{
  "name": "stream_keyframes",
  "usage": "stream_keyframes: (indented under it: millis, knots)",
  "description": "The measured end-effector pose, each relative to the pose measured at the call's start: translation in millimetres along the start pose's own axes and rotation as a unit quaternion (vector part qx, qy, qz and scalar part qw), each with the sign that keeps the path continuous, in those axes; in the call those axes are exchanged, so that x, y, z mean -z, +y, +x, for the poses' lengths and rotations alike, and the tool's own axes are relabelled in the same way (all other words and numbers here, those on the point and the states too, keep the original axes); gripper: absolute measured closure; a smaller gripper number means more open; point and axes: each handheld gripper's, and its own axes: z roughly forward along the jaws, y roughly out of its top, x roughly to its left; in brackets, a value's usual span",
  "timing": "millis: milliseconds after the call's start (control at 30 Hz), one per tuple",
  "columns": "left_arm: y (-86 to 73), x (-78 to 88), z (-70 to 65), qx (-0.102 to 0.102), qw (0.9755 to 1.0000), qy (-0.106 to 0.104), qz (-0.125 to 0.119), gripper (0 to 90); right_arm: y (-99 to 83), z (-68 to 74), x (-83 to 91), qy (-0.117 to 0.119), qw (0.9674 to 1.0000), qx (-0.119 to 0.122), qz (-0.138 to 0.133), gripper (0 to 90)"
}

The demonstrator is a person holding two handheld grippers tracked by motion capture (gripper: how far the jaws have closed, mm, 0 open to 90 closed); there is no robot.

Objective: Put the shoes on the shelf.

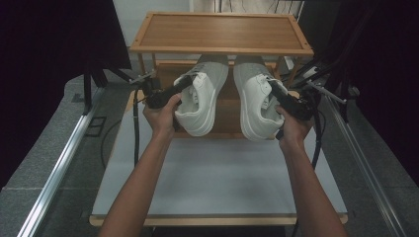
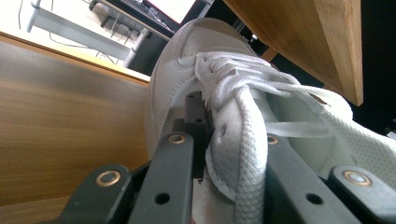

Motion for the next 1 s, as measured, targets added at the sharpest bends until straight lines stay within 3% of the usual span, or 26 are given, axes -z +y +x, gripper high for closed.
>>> stream_keyframes:
  millis: [200, 600, 833, 1000]
  knots:
    - [4.4, -5.1, 2.1, 0.009, 0.9999, 0.008, -0.003, 82.7, 2.4, 1.5, -7.3, 0.000, 0.9999, -0.014, -0.002, 82.9]
    - [17.6, -19.4, 1.0, 0.005, 0.9997, 0.020, -0.011, 82.7, 10.8, 6.1, -23.8, -0.011, 0.9998, -0.016, -0.002, 82.7]
    - [18.1, -29.6, 5.4, 0.019, 0.9992, 0.029, -0.021, 82.7, 12.3, 9.7, -34.9, -0.021, 0.9996, -0.018, 0.004, 82.5]
    - [20.0, -36.8, 10.0, 0.014, 0.9984, 0.051, -0.021, 82.6, 14.4, 15.7, -48.9, -0.031, 0.9994, -0.016, 0.007, 82.0]
